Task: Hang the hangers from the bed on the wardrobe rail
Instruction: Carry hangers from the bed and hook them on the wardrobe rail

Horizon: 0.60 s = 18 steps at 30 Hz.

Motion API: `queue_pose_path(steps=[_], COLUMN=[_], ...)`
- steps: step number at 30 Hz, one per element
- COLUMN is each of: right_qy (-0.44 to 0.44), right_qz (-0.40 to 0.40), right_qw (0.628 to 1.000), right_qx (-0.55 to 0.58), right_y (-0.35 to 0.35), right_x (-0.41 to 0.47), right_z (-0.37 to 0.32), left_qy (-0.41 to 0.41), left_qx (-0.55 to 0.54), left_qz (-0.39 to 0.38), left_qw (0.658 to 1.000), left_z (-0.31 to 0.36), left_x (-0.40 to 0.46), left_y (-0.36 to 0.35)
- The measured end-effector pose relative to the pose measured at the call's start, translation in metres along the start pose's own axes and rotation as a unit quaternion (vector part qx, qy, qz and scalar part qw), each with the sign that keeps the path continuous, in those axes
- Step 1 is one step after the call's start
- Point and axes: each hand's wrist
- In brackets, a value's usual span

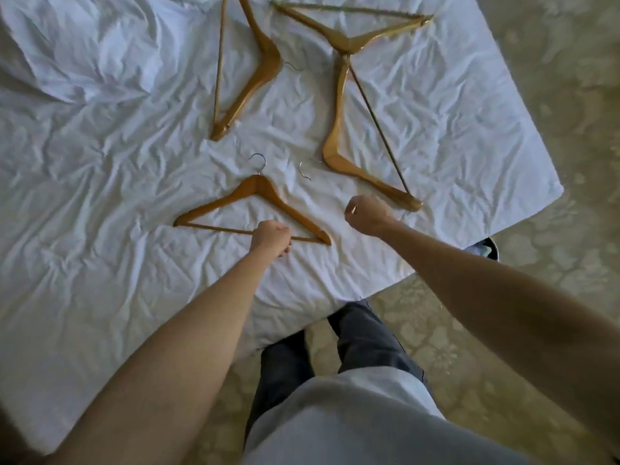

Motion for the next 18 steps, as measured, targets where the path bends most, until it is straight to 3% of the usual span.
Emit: queue_pose_path(steps=[3, 9, 14, 18], right_qy=[0.030, 0.100, 0.180, 0.182], right_qz=[0.031, 0.080, 0.064, 0.064], right_qw=[0.991, 0.967, 0.864, 0.822], right_qx=[-0.126, -0.221, -0.467, -0.536], right_y=[0.044, 0.094, 0.095, 0.085], right_x=[0.063, 0.174, 0.230, 0.245], right_z=[-0.020, -0.061, -0.048, -0.037], left_qy=[0.034, 0.121, 0.138, 0.106], left_qx=[-0.004, -0.057, -0.073, -0.048], left_qz=[0.042, 0.078, 0.139, 0.169], left_qw=[0.999, 0.988, 0.978, 0.979], left_z=[0.015, 0.018, 0.023, 0.007], left_x=[0.038, 0.122, 0.163, 0.178], left_y=[-0.005, -0.015, -0.024, -0.024])
Point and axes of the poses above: each hand's wrist, its own x-axis towards the middle knuckle, its own y-axis out of the back of the hand, z = x × y, and after that the axes turned 7 degrees about -z, right-handed
